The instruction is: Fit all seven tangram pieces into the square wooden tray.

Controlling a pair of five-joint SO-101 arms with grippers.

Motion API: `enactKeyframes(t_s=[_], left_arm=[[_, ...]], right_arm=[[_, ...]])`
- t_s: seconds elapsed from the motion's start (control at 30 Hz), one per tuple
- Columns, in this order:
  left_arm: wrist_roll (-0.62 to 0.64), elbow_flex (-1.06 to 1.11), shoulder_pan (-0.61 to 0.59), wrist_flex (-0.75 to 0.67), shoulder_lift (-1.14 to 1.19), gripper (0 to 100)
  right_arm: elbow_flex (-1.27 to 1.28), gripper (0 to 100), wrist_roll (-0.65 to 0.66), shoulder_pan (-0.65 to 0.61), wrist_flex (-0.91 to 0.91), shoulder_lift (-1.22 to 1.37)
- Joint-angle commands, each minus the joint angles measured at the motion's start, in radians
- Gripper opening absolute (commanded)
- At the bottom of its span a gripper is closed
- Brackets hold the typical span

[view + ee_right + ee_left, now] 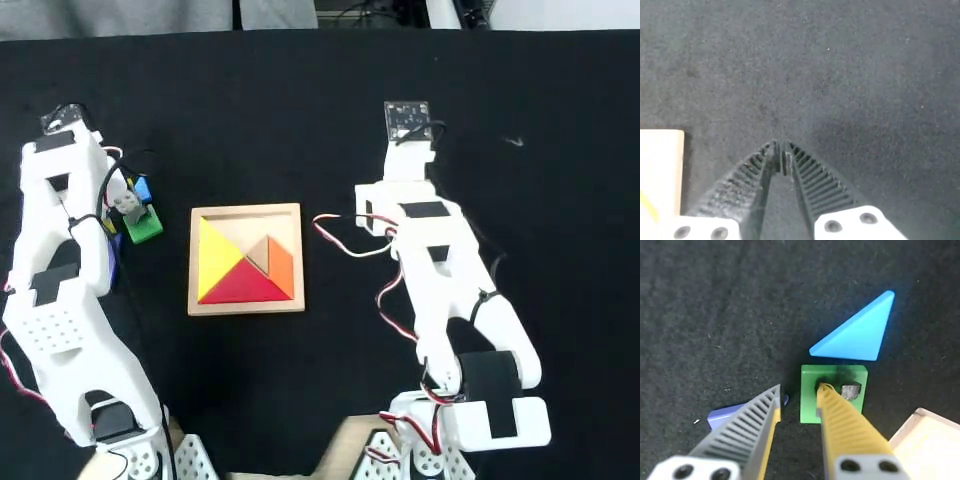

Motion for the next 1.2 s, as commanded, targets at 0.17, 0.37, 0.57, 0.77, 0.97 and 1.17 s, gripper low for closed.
enactKeyframes(t_s=[0.17,0.37,0.57,0.77,0.97,1.17], left_arm=[[0.017,0.015,0.070,-0.026,-0.043,29],[0.017,0.022,0.062,-0.026,-0.043,27],[0.017,0.024,0.035,-0.017,-0.043,27],[0.017,0.012,0.001,-0.028,0.014,28],[0.017,-0.171,-0.005,0.077,0.141,27],[0.043,-0.282,0.019,0.192,0.169,27]], right_arm=[[-0.004,2.2,0.011,-0.017,-0.017,-0.047],[-0.004,2.2,0.011,-0.017,-0.017,-0.047],[-0.004,2.2,0.011,-0.017,-0.017,-0.047],[-0.004,2.2,0.011,-0.017,-0.017,-0.047],[-0.002,2.2,0.011,-0.026,-0.015,-0.047],[-0.002,2.2,0.011,-0.031,-0.015,-0.047]])
